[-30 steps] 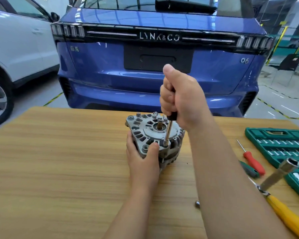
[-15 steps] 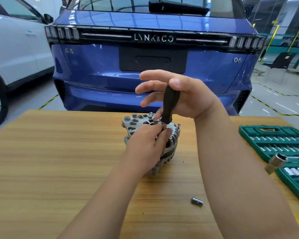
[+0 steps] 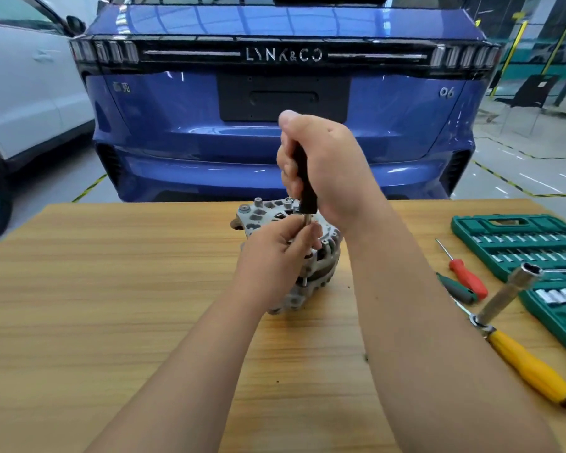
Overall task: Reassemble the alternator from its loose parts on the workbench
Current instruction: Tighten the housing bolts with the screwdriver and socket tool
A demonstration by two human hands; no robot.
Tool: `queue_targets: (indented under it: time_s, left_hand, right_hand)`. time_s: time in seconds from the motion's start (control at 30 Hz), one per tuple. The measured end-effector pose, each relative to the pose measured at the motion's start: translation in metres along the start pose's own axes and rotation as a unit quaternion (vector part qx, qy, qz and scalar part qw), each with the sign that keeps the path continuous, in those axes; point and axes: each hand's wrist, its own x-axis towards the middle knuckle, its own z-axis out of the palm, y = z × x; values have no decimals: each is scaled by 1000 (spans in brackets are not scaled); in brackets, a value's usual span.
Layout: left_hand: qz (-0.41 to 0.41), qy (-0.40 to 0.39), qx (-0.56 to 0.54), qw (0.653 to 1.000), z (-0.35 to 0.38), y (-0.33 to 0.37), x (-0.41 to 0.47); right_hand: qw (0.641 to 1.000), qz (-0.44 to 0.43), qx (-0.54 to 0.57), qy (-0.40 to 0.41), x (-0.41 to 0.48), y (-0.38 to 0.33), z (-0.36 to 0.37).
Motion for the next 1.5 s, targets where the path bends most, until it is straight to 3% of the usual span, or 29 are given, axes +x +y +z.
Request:
queue_targets:
  time_s: [0.07, 0.13, 0.2, 0.27, 0.33, 0.43, 0.53, 0.63, 0.7, 0.77, 0.87, 0.93, 1.0, 1.1, 1.17, 1.23, 1.3, 1.37, 1.43, 1.5]
  left_hand:
    - [1, -17, 14, 1000, -2, 0, 4]
    - [20, -52, 63, 996, -8, -4, 9]
    - [78, -72, 135, 985, -12, -9, 12]
    - [117, -70, 192, 972, -8, -11, 11]
    - [103, -50, 191, 975, -3, -9, 10]
    - [49, -15, 162, 986, 1, -5, 10]
    - [21, 3, 133, 991, 10, 6, 8]
    - [-3, 55, 168, 984, 21, 15, 2]
    - [9, 48, 180, 982, 23, 13, 2]
    - [19, 19, 185, 982, 18, 10, 7]
    - [32, -12, 219, 975, 14, 10, 11]
    - [34, -11, 239, 970, 15, 11, 11]
    - [17, 7, 223, 975, 18, 10, 9]
    - [-15, 51, 175, 983, 22, 12, 5]
    - [-33, 78, 174, 981, 25, 17, 3]
    - [-47, 70, 190, 978, 26, 20, 2]
    - [-34, 38, 208, 977, 24, 19, 5]
    - [-10, 4, 215, 977, 20, 16, 7]
    - [13, -13, 223, 975, 15, 14, 10]
    - [29, -15, 223, 974, 13, 11, 11]
  right_hand:
    - [979, 42, 76, -183, 11, -4, -20]
    - [939, 84, 145, -300, 20, -5, -29]
    - [915, 92, 172, -353, 23, -4, -29]
    - [916, 93, 180, -346, 20, -1, -27]
    - [943, 95, 184, -259, 13, 3, -26]
    - [990, 63, 129, -9, 2, 5, -19]
    - [971, -13, 3, 241, -7, 5, 1]
    - [948, -33, -93, 304, -7, 3, 13]
    - [971, -1, -91, 222, -5, 0, 5]
    - [997, 32, -60, 48, 4, -1, -19]
    - [971, 76, 52, -220, 16, -10, -50]
    - [949, 70, 116, -283, 17, -10, -52]
    - [961, 68, 134, -232, 11, -5, -40]
    - [997, 40, 50, 45, 2, 5, -16]
    - [974, -30, -64, 215, -2, 8, 5]
    - [957, -47, -109, 264, -4, 6, 14]
    - [975, -20, -85, 205, -1, 5, 1]
    - [998, 8, -68, 15, 4, -1, -27]
    - [984, 28, -24, -171, 12, -6, -45]
    - [962, 50, 55, -264, 18, -5, -45]
